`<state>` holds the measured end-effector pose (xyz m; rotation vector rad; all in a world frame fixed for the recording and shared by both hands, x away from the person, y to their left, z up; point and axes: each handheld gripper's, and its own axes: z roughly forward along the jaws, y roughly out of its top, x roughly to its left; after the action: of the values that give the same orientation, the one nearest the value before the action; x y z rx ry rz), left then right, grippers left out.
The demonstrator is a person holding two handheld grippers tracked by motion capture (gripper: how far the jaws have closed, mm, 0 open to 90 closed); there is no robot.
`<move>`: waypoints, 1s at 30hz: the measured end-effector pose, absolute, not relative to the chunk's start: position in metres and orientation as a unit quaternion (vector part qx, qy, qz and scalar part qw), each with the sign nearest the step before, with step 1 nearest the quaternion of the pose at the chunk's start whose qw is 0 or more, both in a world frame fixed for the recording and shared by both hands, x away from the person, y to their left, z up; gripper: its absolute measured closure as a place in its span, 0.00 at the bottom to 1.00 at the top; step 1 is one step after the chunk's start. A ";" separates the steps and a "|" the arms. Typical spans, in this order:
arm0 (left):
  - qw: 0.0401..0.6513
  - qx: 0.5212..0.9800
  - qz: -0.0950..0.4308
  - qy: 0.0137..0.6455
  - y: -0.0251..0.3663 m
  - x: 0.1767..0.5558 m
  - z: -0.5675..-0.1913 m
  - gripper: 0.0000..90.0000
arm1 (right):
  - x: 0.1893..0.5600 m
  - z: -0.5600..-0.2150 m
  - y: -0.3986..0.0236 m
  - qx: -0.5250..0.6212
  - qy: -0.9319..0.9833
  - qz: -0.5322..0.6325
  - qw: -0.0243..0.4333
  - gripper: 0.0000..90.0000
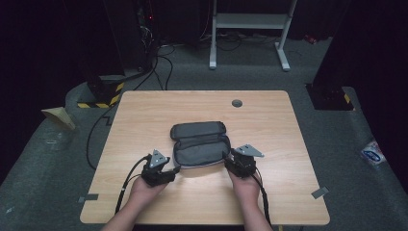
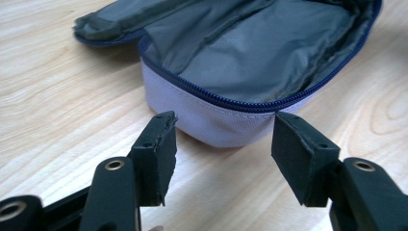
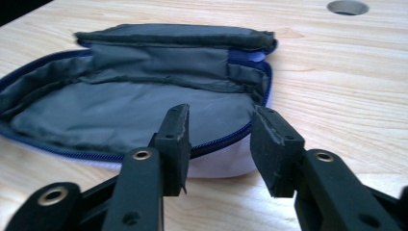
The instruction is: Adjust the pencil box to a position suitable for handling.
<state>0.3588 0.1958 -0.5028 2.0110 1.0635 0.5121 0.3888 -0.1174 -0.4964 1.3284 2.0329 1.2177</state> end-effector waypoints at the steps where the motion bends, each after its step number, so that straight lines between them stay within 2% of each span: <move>1: 0.393 0.791 0.206 0.421 0.198 0.360 -0.502 0.47 | 0.387 -0.495 -0.118 0.476 0.731 0.441 0.211 0.61; 6: 0.394 0.785 0.206 0.430 0.202 0.366 -0.503 0.50 | 0.375 -0.492 -0.123 0.465 0.732 0.449 0.215 0.50; 18: 0.404 0.779 0.198 0.438 0.202 0.373 -0.504 0.53 | 0.378 -0.506 -0.114 0.453 0.752 0.433 0.204 0.50; 23: 0.401 0.781 0.199 0.436 0.202 0.371 -0.504 0.54 | 0.380 -0.504 -0.112 0.450 0.749 0.441 0.203 0.46; 27: 0.412 0.771 0.214 0.435 0.208 0.364 -0.500 0.61 | 0.381 -0.498 -0.114 0.451 0.740 0.450 0.216 0.49; 30: 0.418 0.761 0.229 0.441 0.209 0.365 -0.496 0.68 | 0.386 -0.494 -0.113 0.455 0.734 0.450 0.228 0.55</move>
<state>0.3652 0.2093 -0.4962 1.9081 1.1056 0.5739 0.3857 -0.1129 -0.4935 1.2521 2.0224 1.2398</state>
